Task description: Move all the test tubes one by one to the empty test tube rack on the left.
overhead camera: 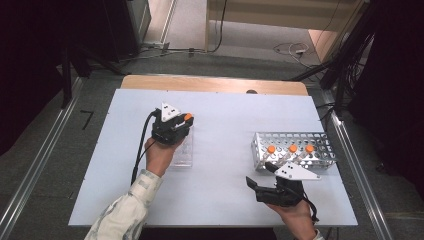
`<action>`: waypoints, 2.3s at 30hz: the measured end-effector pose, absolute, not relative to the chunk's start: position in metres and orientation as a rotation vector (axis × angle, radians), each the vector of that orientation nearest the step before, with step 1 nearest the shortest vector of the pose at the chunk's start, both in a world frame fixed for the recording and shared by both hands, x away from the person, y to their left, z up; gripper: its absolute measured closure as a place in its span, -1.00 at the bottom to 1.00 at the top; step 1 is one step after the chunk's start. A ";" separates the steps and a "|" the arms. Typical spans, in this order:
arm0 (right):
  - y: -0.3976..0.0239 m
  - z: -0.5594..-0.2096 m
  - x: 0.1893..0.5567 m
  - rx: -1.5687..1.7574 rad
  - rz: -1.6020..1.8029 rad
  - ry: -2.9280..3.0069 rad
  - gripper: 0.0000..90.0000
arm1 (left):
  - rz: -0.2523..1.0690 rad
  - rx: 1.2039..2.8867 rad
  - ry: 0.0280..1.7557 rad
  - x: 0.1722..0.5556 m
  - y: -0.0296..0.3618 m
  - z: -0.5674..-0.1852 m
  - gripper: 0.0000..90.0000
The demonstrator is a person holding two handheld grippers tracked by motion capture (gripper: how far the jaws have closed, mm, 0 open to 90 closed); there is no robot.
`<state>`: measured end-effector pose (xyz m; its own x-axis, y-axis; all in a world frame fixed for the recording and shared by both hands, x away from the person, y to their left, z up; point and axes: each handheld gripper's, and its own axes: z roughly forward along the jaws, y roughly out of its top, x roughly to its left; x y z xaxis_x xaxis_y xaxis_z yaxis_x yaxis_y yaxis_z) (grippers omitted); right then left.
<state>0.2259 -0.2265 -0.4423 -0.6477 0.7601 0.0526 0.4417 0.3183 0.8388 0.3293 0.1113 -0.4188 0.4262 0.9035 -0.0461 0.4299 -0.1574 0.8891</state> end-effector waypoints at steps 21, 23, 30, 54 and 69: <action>-0.230 -0.442 0.226 1.086 1.255 2.229 -0.61 | 0.624 1.719 1.152 0.314 0.113 -0.410 -0.12; -0.232 -0.442 0.225 1.093 1.254 2.226 -0.60 | 0.627 1.715 1.155 0.312 0.113 -0.410 -0.25; -0.242 -0.442 0.224 1.118 1.256 2.204 -0.60 | 0.601 1.715 1.156 0.300 0.115 -0.416 -0.56; -0.302 -0.443 0.227 1.291 1.188 2.021 -0.60 | 0.518 1.678 1.124 0.277 0.118 -0.421 -0.91; -0.330 -0.449 0.245 1.371 1.100 1.859 -0.31 | 0.532 1.683 1.132 0.274 0.117 -0.422 -0.91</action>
